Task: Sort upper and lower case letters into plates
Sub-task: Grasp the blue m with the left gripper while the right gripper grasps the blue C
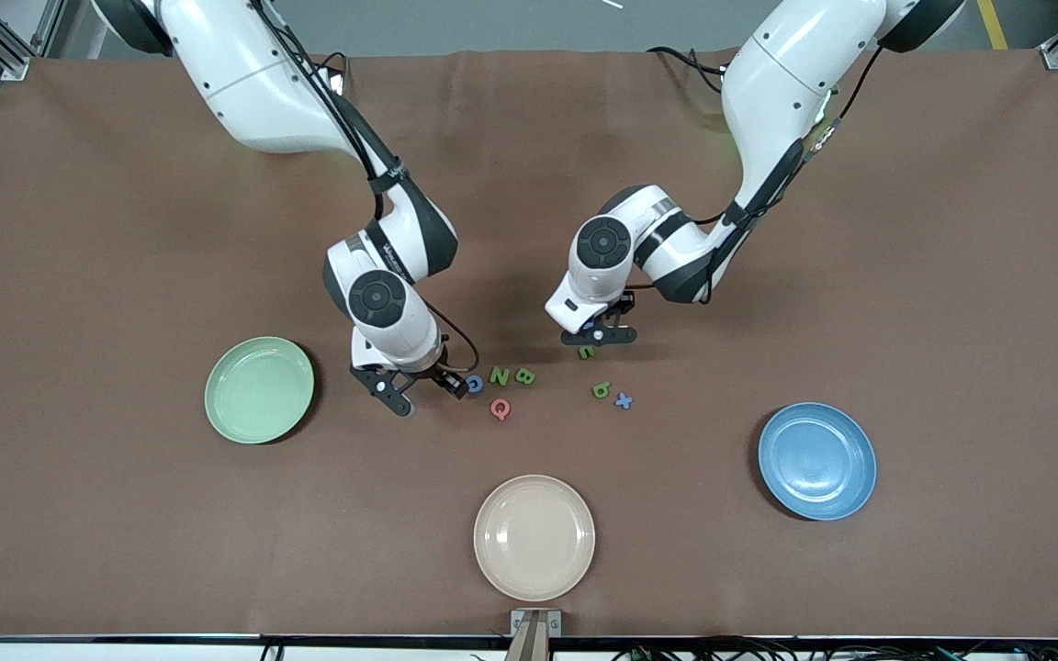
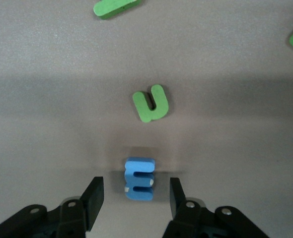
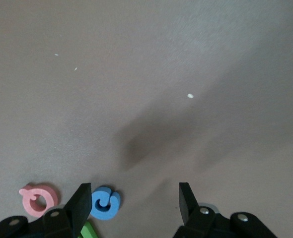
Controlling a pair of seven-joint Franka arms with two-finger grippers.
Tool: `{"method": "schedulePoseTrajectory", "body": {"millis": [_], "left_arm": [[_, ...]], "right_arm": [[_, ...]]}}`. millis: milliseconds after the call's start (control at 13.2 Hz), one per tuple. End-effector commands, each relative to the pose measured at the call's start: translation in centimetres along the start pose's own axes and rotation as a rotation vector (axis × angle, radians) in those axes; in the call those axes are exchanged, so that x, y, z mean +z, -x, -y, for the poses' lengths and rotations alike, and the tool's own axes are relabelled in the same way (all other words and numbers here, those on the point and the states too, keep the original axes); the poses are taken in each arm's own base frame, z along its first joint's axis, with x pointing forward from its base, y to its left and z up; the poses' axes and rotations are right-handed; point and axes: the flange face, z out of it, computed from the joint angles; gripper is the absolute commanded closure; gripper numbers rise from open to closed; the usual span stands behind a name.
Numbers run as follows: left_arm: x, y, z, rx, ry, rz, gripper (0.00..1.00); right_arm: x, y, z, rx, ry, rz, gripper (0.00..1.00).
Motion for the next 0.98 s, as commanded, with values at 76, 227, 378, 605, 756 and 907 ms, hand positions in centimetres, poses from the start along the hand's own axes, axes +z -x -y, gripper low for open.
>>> {"method": "schedulePoseTrajectory", "body": {"millis": [76, 227, 378, 605, 756, 907], "left_arm": [[0.0, -1.0, 0.0, -0.01, -0.001, -0.024, 0.81], [0.2, -1.6, 0.6, -0.012, -0.013, -0.031, 0.89], [0.1, -2.2, 1.2, -0.006, -0.025, -0.049, 0.94], [-4.7, -6.1, 4.4, -0.07, -0.016, -0.112, 1.0], [-8.6, -9.5, 8.2, -0.098, -0.004, -0.168, 1.0], [-10.9, -12.9, 13.8, -0.072, -0.006, -0.195, 1.0]], "right_arm": [[2.2, 1.6, 2.4, 0.038, 0.0, -0.018, 0.22], [3.0, 2.2, 2.6, 0.035, 0.007, -0.019, 0.24], [3.2, 2.4, 2.6, 0.035, 0.008, -0.019, 0.28], [3.3, 2.8, 2.7, 0.045, 0.01, -0.017, 0.44], [3.4, 2.7, 2.6, 0.035, 0.013, -0.026, 0.84], [2.9, 1.4, 2.2, 0.033, 0.018, -0.028, 1.0]]}}
